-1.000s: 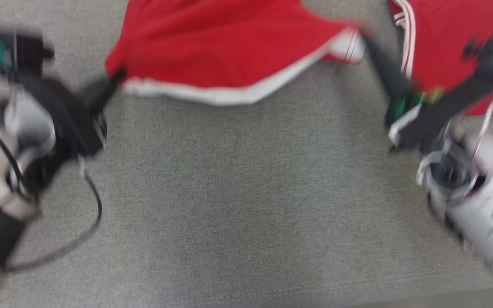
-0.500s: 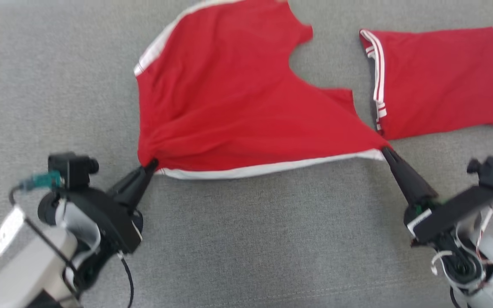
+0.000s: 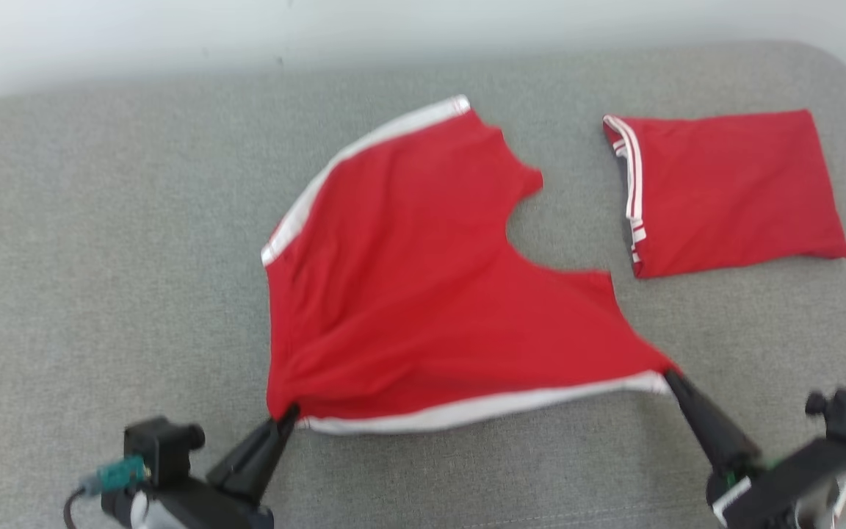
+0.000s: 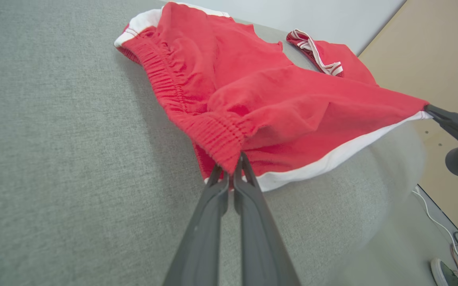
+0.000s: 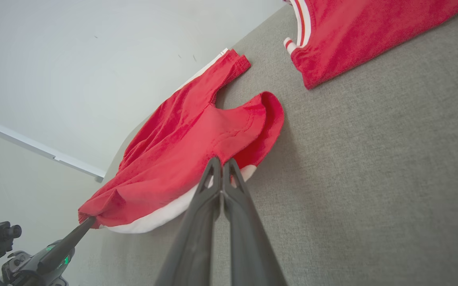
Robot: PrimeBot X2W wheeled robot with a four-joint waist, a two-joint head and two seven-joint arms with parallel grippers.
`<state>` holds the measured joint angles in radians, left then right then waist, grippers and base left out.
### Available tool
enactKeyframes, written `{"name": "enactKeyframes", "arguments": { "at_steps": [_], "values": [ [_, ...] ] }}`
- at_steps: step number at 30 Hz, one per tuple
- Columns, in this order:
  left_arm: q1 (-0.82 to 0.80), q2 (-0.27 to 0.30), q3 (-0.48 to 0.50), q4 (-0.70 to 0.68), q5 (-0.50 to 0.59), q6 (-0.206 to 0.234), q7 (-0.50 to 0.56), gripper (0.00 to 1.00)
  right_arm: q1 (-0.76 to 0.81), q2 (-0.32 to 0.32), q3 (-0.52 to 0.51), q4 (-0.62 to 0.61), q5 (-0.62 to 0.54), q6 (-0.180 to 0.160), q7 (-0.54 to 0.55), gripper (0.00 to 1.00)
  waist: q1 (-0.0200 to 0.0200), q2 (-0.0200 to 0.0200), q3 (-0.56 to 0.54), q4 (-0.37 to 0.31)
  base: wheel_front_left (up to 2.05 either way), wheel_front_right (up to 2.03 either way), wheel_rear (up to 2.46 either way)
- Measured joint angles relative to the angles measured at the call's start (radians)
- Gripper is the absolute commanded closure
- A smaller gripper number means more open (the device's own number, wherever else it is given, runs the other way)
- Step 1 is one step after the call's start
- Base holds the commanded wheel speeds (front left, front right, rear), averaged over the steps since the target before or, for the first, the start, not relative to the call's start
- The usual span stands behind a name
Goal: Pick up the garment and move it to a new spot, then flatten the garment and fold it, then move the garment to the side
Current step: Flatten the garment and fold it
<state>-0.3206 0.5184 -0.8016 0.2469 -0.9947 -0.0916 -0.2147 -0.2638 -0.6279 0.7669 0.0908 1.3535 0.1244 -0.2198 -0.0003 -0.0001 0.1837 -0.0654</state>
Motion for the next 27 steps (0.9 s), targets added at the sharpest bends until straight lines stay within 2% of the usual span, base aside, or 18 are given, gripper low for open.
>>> {"name": "enactKeyframes", "arguments": {
  "at_steps": [11,21,27],
  "values": [
    [0.131,0.009,0.015,-0.075,0.003,0.044,-0.025,1.00,0.139,-0.052,0.003,-0.061,0.021,0.000,-0.016,1.00,0.0001,-0.0001,-0.043,0.001,0.00,0.00,0.00],
    [0.131,0.006,0.023,-0.119,0.027,0.050,-0.028,1.00,0.118,-0.047,-0.007,-0.075,0.005,0.000,-0.020,1.00,0.0002,0.0000,-0.044,0.006,0.00,0.00,0.00],
    [0.054,-0.018,0.027,-0.135,0.033,0.046,-0.028,1.00,0.056,-0.020,-0.050,-0.054,-0.036,0.000,-0.026,1.00,0.0003,0.0001,-0.029,0.020,0.00,0.00,0.00]
  ]
}}
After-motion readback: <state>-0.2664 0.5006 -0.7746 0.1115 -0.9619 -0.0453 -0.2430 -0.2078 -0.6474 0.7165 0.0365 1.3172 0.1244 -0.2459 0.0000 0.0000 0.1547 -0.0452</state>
